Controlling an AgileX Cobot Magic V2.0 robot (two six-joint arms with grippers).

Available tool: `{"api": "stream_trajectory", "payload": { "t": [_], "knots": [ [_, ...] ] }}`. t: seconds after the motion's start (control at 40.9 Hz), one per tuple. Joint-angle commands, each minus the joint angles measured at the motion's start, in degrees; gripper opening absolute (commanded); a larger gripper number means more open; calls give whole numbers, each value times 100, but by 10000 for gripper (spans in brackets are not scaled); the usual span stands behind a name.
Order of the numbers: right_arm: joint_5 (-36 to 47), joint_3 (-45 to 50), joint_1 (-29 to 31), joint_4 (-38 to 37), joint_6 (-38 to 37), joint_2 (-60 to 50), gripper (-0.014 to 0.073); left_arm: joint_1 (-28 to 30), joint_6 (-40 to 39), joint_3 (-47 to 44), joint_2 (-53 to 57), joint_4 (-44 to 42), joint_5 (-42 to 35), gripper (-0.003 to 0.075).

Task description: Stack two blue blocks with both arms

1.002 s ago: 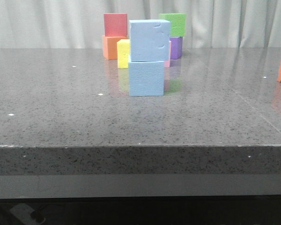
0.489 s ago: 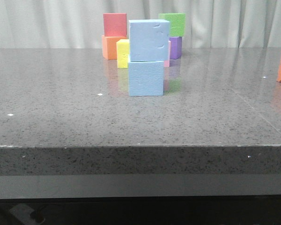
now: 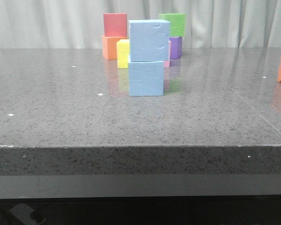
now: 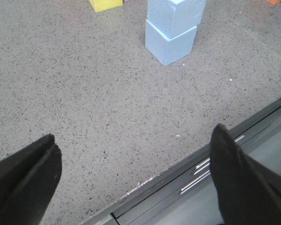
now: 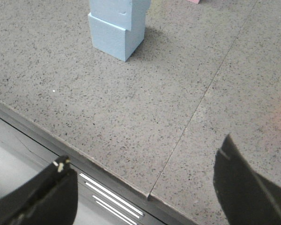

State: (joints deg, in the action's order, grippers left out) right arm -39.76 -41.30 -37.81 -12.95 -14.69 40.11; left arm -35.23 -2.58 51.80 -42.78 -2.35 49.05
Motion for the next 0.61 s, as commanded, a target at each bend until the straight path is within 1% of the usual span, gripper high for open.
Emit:
{"api": "stream_trajectory", "payload": {
  "t": [0.0, 0.098, 0.147, 0.171, 0.195, 0.269, 0.293, 0.342, 0.44, 0.464, 0.538, 0.586],
  "knots": [
    [463, -173, 2, -136, -68, -30, 601, -36, -75, 118, 43, 18, -355, 617],
    [497, -173, 2, -136, -75, -30, 585, -36, -75, 118, 43, 18, -355, 609],
    [532, -173, 2, -136, -75, -30, 533, -36, -75, 118, 43, 18, -355, 575],
    [548, -173, 2, -136, -75, -30, 514, -36, -75, 118, 43, 18, -355, 545],
    [565, -173, 2, -136, -75, -30, 470, -36, -75, 118, 43, 18, -355, 519],
    [606, -173, 2, -136, -75, -30, 328, -36, -75, 118, 43, 18, -355, 413],
    [622, -173, 2, -136, -75, -30, 267, -36, -75, 118, 43, 18, -355, 368],
    [637, -173, 2, -136, -75, -30, 163, -36, -75, 118, 43, 18, -355, 300],
    [641, -173, 2, -136, -75, -30, -1, -36, -75, 118, 43, 18, -355, 147],
    [641, -173, 2, -136, -75, -30, -43, -36, -75, 118, 43, 18, -355, 130],
    [641, -173, 2, -136, -75, -30, -126, -36, -75, 118, 43, 18, -355, 40],
    [641, -173, 2, -136, -75, -30, -117, -36, -75, 118, 43, 18, -355, -8]
  ]
}}
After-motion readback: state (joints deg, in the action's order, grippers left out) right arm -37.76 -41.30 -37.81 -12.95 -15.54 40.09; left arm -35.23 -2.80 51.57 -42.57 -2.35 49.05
